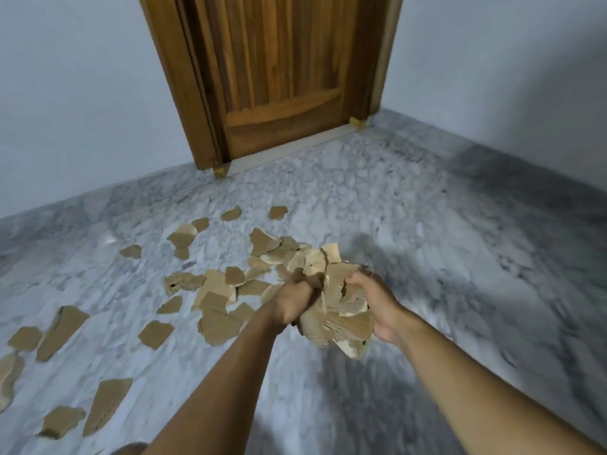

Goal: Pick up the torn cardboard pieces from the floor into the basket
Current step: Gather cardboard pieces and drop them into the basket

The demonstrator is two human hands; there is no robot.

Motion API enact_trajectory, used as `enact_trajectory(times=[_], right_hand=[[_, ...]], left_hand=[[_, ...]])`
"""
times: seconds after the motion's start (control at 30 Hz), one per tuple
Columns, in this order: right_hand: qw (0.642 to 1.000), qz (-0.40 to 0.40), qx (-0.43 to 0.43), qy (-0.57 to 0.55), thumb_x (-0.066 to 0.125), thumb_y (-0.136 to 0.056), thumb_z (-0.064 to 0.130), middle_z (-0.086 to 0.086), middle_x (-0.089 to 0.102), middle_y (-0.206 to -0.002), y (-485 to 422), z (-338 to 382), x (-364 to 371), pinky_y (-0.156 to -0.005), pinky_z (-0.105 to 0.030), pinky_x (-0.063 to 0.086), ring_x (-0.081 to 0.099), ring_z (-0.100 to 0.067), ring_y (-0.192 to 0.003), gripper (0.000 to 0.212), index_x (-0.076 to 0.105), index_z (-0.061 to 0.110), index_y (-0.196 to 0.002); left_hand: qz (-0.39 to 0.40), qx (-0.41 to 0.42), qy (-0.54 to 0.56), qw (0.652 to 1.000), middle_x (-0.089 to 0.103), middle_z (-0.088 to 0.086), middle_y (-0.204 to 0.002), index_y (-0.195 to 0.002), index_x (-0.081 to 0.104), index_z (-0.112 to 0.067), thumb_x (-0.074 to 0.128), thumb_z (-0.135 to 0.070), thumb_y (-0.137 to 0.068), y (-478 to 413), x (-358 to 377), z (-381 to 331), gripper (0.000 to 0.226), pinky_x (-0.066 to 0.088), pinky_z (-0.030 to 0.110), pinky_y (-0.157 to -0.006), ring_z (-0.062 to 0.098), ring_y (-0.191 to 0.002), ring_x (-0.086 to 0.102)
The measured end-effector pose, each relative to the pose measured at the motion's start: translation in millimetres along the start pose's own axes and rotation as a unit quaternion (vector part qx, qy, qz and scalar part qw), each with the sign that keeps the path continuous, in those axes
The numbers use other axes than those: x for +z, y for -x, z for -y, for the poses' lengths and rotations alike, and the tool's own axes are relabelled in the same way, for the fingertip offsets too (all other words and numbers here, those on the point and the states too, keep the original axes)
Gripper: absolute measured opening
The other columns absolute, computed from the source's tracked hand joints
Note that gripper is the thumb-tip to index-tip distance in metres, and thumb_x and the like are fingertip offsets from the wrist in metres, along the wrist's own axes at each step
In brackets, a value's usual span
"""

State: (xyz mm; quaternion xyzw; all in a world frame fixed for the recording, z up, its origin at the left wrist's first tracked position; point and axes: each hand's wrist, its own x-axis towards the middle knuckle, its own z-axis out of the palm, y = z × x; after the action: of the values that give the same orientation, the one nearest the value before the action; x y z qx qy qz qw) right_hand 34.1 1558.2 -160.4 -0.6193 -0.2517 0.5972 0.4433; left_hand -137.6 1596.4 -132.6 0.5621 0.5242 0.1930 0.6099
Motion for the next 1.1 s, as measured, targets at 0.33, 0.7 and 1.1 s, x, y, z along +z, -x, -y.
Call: enact_trajectory(times=[0.33, 0.7, 1.1], right_hand=[[0.969, -0.226, -0.075, -0.066, 0.067, -0.093, 0.037, -0.013, 0.058, -0.134, 105.9, 36.7, -182.6, -0.094, -0.053, 0.054, 0.060, -0.032, -0.117, 0.046, 0.044, 0.016, -0.126], [0.914, -0.368, -0.172, 0.006, 0.069, -0.082, 0.057, 0.005, 0.042, -0.154, 292.8, 58.3, -455.6, -0.113, -0.051, 0.039, 0.045, -0.023, -0.138, 0.086, 0.020, 0.038, -0.151], [0.773, -0.550, -0.315, 0.024, 0.077, -0.086, 0.008, -0.005, 0.072, -0.113, 457.9, -1.0, -725.7, -0.087, -0.026, 0.055, 0.068, -0.011, -0.100, 0.041, 0.060, 0.009, -0.122]], left_hand=[[0.225, 0.108, -0.109, 0.962, 0.059, 0.002, -0.110, -0.123, 0.045, -0.012, 0.067, -0.026, -0.090, -10.1, 173.7, -118.5, 0.042, 0.041, 0.027, -0.073, 0.014, -0.101, 0.056], [0.334, 0.232, -0.100, 0.908, 0.068, 0.004, -0.113, -0.119, 0.050, -0.021, 0.071, -0.019, -0.087, 59.6, 482.1, -215.0, 0.039, 0.050, 0.049, -0.101, 0.021, -0.107, 0.066], [0.376, 0.375, -0.103, 0.841, 0.062, -0.007, -0.102, -0.127, 0.043, -0.012, 0.067, 0.002, -0.086, 135.6, 836.5, -248.4, 0.049, 0.055, 0.018, -0.075, 0.000, -0.093, 0.060]])
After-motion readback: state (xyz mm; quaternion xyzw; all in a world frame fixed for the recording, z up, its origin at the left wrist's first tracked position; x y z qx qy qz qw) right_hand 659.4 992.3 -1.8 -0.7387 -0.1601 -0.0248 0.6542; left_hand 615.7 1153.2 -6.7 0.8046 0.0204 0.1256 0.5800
